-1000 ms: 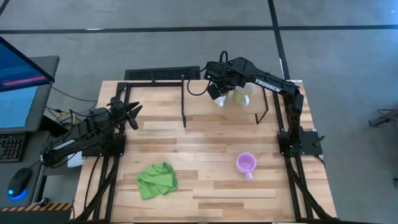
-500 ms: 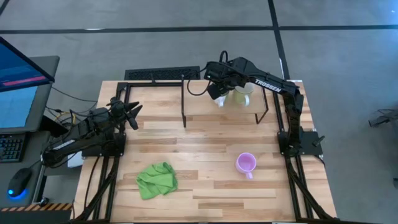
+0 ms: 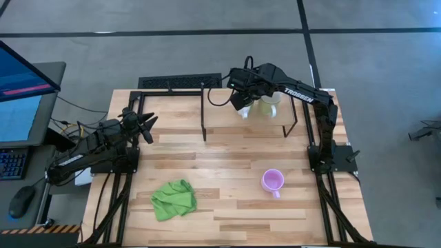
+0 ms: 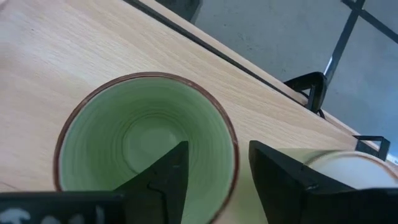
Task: Stack small to large cups/mugs on shelf
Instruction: Put the pink mug on the shelf
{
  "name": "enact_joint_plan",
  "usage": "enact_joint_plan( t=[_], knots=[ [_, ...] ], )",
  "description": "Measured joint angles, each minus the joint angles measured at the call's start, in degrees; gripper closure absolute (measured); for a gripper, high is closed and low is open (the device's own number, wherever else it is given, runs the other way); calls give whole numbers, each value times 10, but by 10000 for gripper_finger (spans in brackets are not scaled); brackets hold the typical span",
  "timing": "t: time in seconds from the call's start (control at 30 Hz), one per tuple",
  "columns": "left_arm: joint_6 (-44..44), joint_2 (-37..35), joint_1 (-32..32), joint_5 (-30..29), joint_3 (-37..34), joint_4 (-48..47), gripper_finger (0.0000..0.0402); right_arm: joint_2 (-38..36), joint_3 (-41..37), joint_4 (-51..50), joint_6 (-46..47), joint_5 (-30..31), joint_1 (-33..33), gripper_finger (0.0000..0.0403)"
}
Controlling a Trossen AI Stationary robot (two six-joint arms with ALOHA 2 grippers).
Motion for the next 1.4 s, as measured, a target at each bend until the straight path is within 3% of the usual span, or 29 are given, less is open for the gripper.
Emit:
enact_joint_plan(
  t=[0.57, 0.93, 1.13, 1.4],
  knots=[
    [0, 1, 0, 0, 0, 0, 291, -75, 95, 1, -25, 17, 57, 214],
    [0, 1, 0, 0, 0, 0, 291, -157, 96, 0, -40, 16, 202, 220],
    [-1, 1, 0, 0, 0, 0, 291, -159, 96, 0, -42, 15, 285, 222],
    [-1, 1, 0, 0, 0, 0, 291, -150, 67, 0, -123, 15, 351, 223]
  ],
)
